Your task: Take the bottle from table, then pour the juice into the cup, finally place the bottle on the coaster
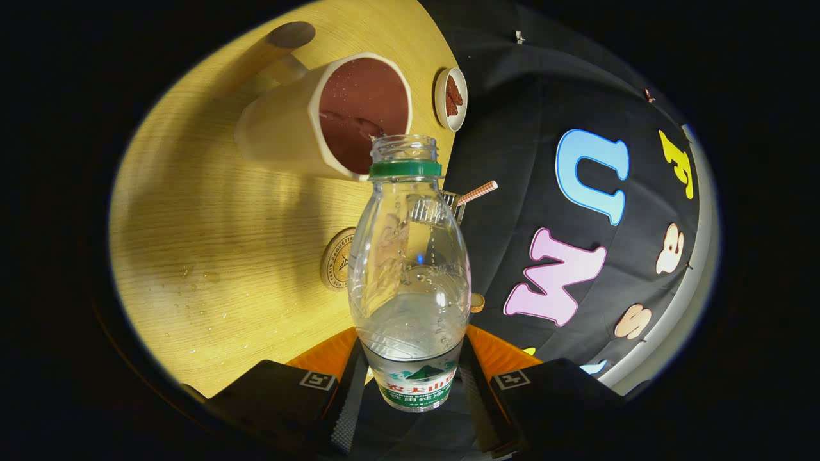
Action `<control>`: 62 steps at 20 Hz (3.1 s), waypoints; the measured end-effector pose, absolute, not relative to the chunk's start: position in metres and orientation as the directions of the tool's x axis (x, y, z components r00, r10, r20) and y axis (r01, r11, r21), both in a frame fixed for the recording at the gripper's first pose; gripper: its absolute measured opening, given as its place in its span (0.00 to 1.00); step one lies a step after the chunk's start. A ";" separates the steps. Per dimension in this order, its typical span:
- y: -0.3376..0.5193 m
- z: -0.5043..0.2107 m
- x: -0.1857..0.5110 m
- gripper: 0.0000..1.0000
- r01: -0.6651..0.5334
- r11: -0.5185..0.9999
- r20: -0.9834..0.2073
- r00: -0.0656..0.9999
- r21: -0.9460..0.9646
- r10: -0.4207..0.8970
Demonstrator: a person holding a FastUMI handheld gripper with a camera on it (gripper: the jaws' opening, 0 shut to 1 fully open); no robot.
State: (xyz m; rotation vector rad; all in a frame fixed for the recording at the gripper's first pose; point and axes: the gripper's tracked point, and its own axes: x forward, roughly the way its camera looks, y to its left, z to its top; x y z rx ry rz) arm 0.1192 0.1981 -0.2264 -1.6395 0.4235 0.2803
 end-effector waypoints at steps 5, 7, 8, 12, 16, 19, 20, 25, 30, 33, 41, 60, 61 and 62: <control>0.199 -0.222 0.121 0.74 -0.416 -0.116 -0.406 0.909 -0.902 -0.096; 0.198 -0.220 0.124 0.74 -0.408 -0.130 -0.398 0.913 -0.904 -0.092; 0.197 -0.219 0.126 0.74 -0.404 -0.137 -0.394 0.915 -0.905 -0.090; 0.197 -0.214 0.129 0.74 -0.388 -0.163 -0.380 0.921 -0.907 -0.081; 0.199 -0.207 0.132 0.74 -0.369 -0.197 -0.364 0.929 -0.908 -0.063; 0.202 -0.203 0.135 0.74 -0.355 -0.231 -0.354 0.934 -0.906 -0.045; 0.203 -0.203 0.136 0.73 -0.351 -0.238 -0.352 0.935 -0.906 -0.038; 0.205 -0.197 0.140 0.74 -0.322 -0.274 -0.329 0.944 -0.906 -0.019; 0.211 -0.187 0.146 0.74 -0.270 -0.345 -0.294 0.956 -0.899 0.019; 0.210 -0.179 0.151 0.73 -0.245 -0.373 -0.280 0.959 -0.895 0.041; 0.211 -0.142 0.162 0.74 -0.160 -0.439 -0.222 0.971 -0.884 0.093; 0.203 -0.206 0.140 0.74 -0.430 -0.013 -0.430 0.900 -0.903 0.066; 0.204 -0.216 0.133 0.74 -0.466 0.074 -0.462 0.884 -0.882 0.063; 0.206 -0.226 0.127 0.74 -0.499 0.167 -0.494 0.866 -0.850 0.072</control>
